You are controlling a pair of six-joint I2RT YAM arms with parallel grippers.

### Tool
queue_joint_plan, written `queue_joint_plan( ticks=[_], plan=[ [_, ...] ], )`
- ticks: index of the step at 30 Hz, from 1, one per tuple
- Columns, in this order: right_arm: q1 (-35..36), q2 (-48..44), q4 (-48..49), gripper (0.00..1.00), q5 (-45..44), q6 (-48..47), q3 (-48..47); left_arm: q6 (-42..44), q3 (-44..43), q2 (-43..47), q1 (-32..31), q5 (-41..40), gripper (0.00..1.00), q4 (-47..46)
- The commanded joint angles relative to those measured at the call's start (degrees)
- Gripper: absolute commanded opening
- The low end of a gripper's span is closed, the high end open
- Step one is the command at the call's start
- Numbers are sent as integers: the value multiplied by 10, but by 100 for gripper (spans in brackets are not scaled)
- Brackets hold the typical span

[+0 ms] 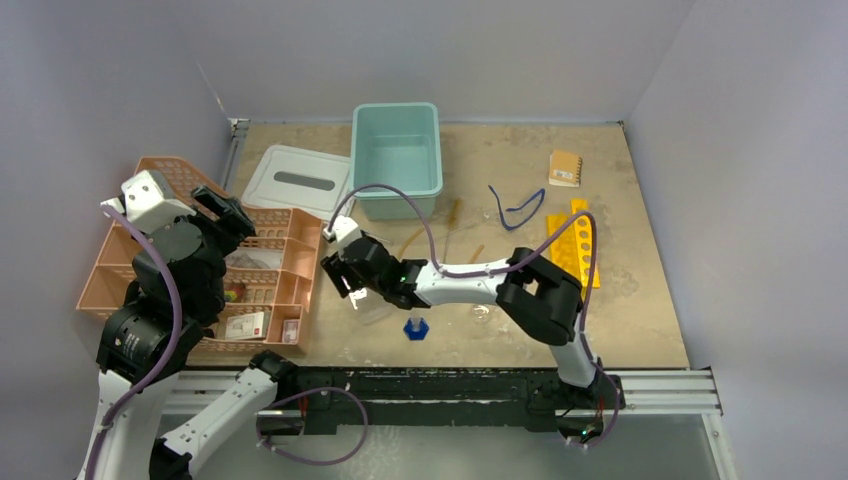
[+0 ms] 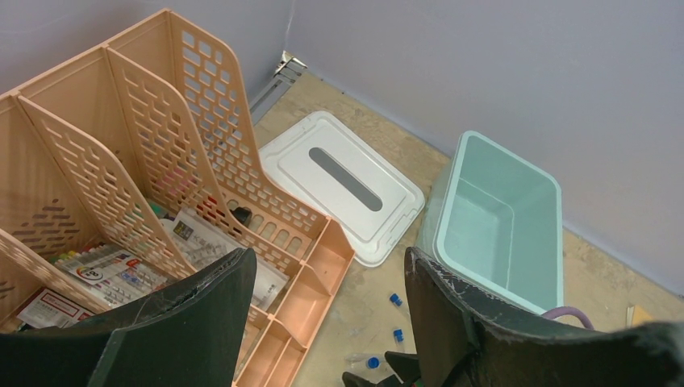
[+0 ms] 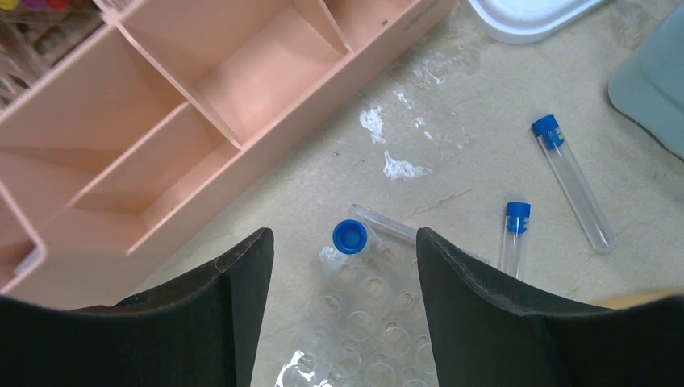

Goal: Organize the chemistry lab equipment

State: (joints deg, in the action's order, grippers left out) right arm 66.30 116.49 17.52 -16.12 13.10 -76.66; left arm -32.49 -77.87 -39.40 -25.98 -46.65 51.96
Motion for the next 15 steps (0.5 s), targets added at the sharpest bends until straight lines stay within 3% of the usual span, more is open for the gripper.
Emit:
queue_joint_plan(
  ticks=[1,6,11,15],
  plan=[
    [-6,-62,-22,68,30,18,-37,-7,-13,-3,2,7,67,-17],
    [-21,-100,-56,66,38,39,-51,-6,-17,-9,2,12,67,-18],
    [-66,-122,-124,41,45,65,-59,-1,-11,-19,2,40,68,-24],
    [-76,-119,-163,38,34,47,-61,-8,3,-25,2,59,69,-29]
  ],
)
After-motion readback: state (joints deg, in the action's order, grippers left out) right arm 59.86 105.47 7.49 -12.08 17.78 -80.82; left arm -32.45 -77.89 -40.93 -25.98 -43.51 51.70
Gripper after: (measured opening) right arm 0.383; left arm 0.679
